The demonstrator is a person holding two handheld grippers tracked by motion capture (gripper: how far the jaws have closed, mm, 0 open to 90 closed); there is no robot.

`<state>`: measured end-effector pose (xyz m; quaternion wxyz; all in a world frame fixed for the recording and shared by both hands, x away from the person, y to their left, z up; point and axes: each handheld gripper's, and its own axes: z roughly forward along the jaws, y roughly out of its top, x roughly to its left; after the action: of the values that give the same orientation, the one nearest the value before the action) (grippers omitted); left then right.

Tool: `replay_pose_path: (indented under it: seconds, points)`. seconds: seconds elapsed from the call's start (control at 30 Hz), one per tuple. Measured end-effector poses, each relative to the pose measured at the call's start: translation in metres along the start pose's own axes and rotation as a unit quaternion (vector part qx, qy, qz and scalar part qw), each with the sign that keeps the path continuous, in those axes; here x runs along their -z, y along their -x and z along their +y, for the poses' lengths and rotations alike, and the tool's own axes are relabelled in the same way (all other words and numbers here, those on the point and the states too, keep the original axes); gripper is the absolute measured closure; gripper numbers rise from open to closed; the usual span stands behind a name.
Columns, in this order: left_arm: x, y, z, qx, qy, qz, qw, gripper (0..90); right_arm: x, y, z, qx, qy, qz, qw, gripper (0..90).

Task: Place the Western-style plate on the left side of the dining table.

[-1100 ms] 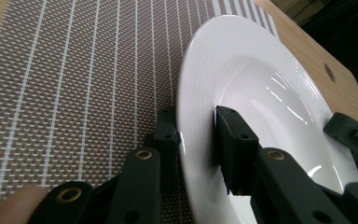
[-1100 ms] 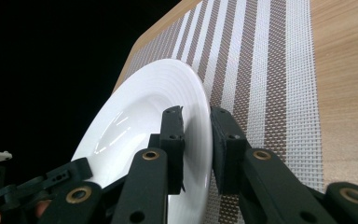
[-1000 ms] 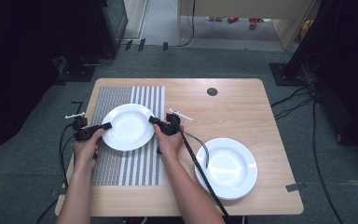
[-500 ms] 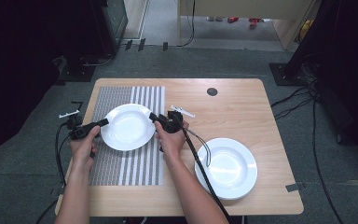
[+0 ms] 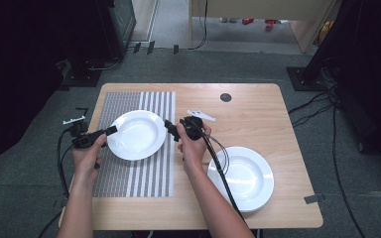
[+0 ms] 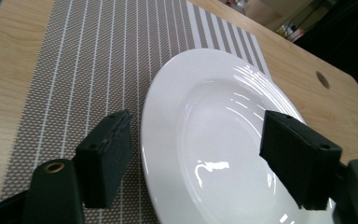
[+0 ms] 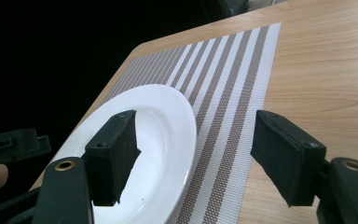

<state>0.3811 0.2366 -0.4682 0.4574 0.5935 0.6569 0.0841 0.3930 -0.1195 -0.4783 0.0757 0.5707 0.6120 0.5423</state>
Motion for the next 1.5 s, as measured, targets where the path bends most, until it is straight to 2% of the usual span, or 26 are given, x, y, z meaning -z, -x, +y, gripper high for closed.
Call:
replay_pose_path:
  seconds: [0.13, 0.23, 0.43, 0.47, 0.53, 0.57, 0.67, 0.73, 1.17, 1.23, 1.3, 1.5]
  points:
    - [0.006, 0.004, -0.001, -0.006, 0.006, 0.017, 0.9998, 19.3, 0.01, 0.002, 0.003, 0.007, -0.003, -0.003, 1.0, 30.8]
    - [0.016, 0.013, -0.003, -0.032, 0.023, 0.029, 0.9988, 16.8, 0.021, 0.005, 0.005, 0.008, -0.013, 0.001, 0.9999, 29.2]
    - [0.025, 0.023, -0.006, -0.05, 0.027, 0.042, 0.9975, 16.9, 0.037, 0.01, 0.006, 0.012, -0.017, 0.0, 0.9998, 28.0]
    - [0.028, 0.026, -0.008, -0.056, 0.027, 0.044, 0.9971, 16.9, 0.044, 0.012, 0.007, 0.015, -0.018, 0.001, 0.9997, 27.3]
    - [0.03, 0.029, -0.012, -0.073, 0.025, 0.065, 0.9949, 16.9, 0.052, 0.014, 0.009, 0.02, -0.016, 0.001, 0.9997, 26.9]
    - [0.031, 0.03, -0.013, -0.075, 0.024, 0.068, 0.9946, 16.9, 0.055, 0.016, 0.009, 0.021, -0.016, 0.0, 0.9997, 26.7]
    - [0.034, 0.031, -0.016, -0.074, 0.023, 0.067, 0.9947, 16.9, 0.063, 0.019, 0.011, 0.024, -0.013, -0.002, 0.9996, 26.5]
    - [0.038, 0.033, -0.021, -0.076, 0.026, 0.065, 0.9947, 16.9, 0.073, 0.026, 0.012, 0.033, -0.016, -0.01, 0.9993, 26.3]
    - [0.052, 0.043, -0.04, -0.101, 0.023, 0.072, 0.992, 16.8, 0.121, 0.057, 0.011, 0.029, -0.007, -0.027, 0.9992, 25.2]
    - [0.055, 0.045, -0.046, -0.11, 0.021, 0.067, 0.9915, 15.3, 0.127, 0.06, 0.012, 0.033, -0.006, -0.029, 0.999, 24.9]
    - [0.057, 0.045, -0.05, -0.109, 0.02, 0.059, 0.992, 14.1, 0.133, 0.064, 0.012, 0.034, -0.003, -0.031, 0.999, 25.0]
    - [0.062, 0.048, -0.058, -0.112, 0.024, 0.06, 0.9916, 13.9, 0.149, 0.075, 0.013, 0.034, 0.002, -0.038, 0.9987, 24.9]
